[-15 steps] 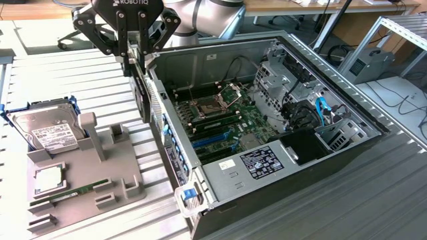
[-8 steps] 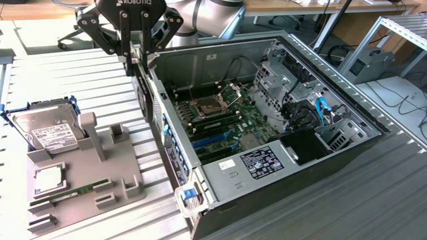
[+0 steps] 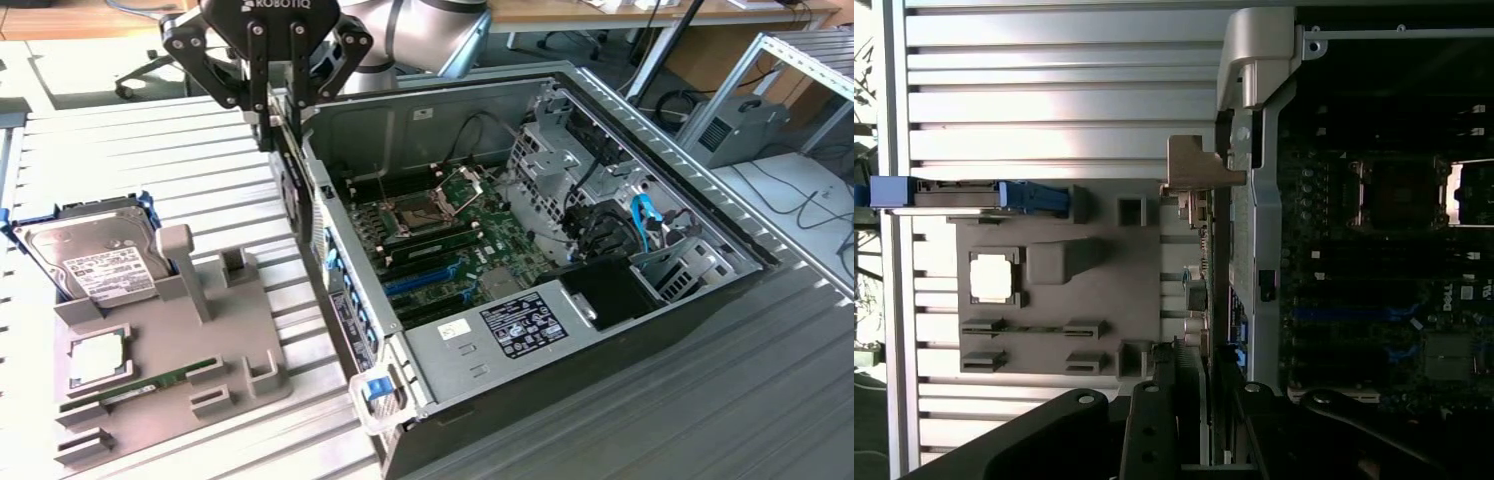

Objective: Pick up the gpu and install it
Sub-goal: 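Pick up the gpu and move the gpu toward the slot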

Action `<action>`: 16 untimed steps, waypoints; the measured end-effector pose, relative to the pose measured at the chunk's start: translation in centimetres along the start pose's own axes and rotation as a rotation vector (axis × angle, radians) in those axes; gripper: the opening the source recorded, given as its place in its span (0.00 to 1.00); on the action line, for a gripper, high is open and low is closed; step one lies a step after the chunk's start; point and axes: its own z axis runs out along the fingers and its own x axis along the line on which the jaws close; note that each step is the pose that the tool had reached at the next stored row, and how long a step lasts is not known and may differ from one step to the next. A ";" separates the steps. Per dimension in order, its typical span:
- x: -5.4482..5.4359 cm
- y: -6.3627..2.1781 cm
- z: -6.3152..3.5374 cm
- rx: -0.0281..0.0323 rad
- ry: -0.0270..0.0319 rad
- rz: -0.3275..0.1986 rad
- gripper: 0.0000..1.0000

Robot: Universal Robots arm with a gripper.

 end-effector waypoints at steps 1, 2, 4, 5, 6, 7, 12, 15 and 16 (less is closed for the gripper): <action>0.0 0.00 -0.01 0.0001 0.0001 0.000 0.27; -0.1 0.00 -0.01 0.0001 0.0000 0.000 0.27; -0.2 0.00 -0.01 0.0000 0.0001 0.000 0.27; -0.2 0.00 -0.01 0.0000 0.0000 0.000 0.27; -0.3 0.00 -0.02 0.0001 0.0001 0.000 0.27; -0.4 0.00 -0.02 0.0000 0.0000 0.000 0.27; -0.9 0.00 -0.05 0.0001 0.0001 0.000 0.27; -1.2 0.00 -0.06 0.0001 0.0001 0.000 0.27; -1.3 -0.01 -0.06 0.0001 0.0000 0.000 0.27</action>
